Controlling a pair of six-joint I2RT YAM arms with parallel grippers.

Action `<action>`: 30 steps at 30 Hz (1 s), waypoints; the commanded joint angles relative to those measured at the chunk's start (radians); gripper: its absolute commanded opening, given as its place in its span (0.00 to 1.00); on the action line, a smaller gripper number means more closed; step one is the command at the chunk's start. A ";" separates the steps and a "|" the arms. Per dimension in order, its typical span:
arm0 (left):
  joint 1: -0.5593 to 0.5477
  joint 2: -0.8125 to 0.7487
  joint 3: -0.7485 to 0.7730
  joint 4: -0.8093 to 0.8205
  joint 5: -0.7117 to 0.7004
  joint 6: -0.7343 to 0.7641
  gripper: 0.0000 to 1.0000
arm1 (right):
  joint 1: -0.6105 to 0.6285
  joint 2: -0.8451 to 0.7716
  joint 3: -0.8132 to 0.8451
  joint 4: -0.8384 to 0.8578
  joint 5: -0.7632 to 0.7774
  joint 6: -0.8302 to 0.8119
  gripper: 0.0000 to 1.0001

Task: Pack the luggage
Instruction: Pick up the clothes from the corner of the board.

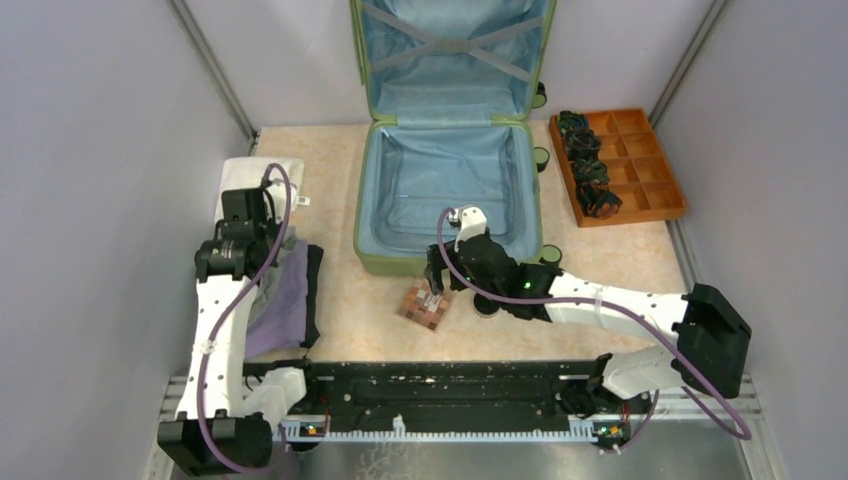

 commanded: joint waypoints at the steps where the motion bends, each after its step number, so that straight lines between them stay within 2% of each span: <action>1: -0.003 -0.017 -0.005 0.008 0.005 -0.005 0.00 | 0.010 -0.006 0.052 0.038 -0.070 0.025 0.87; 9: -0.003 -0.117 -0.119 -0.030 0.057 0.022 0.00 | 0.025 0.151 0.157 0.258 -0.390 0.189 0.90; 12: -0.003 -0.142 -0.127 -0.039 0.147 0.005 0.00 | 0.033 0.257 0.181 0.484 -0.542 0.343 0.98; 14: -0.003 -0.150 -0.129 -0.035 0.184 -0.009 0.00 | 0.040 0.332 0.187 0.651 -0.614 0.439 0.99; 18: -0.002 -0.138 -0.124 -0.031 0.178 -0.010 0.00 | 0.076 0.470 0.266 0.825 -0.686 0.514 0.99; 20: -0.002 -0.138 -0.122 -0.037 0.189 0.003 0.00 | 0.099 0.520 0.316 0.853 -0.708 0.499 0.99; 24: -0.002 -0.147 -0.123 -0.041 0.242 0.032 0.00 | 0.127 0.628 0.443 0.793 -0.770 0.446 0.99; 30: -0.002 -0.141 -0.132 -0.047 0.273 0.053 0.00 | 0.133 0.782 0.560 0.811 -0.757 0.440 0.99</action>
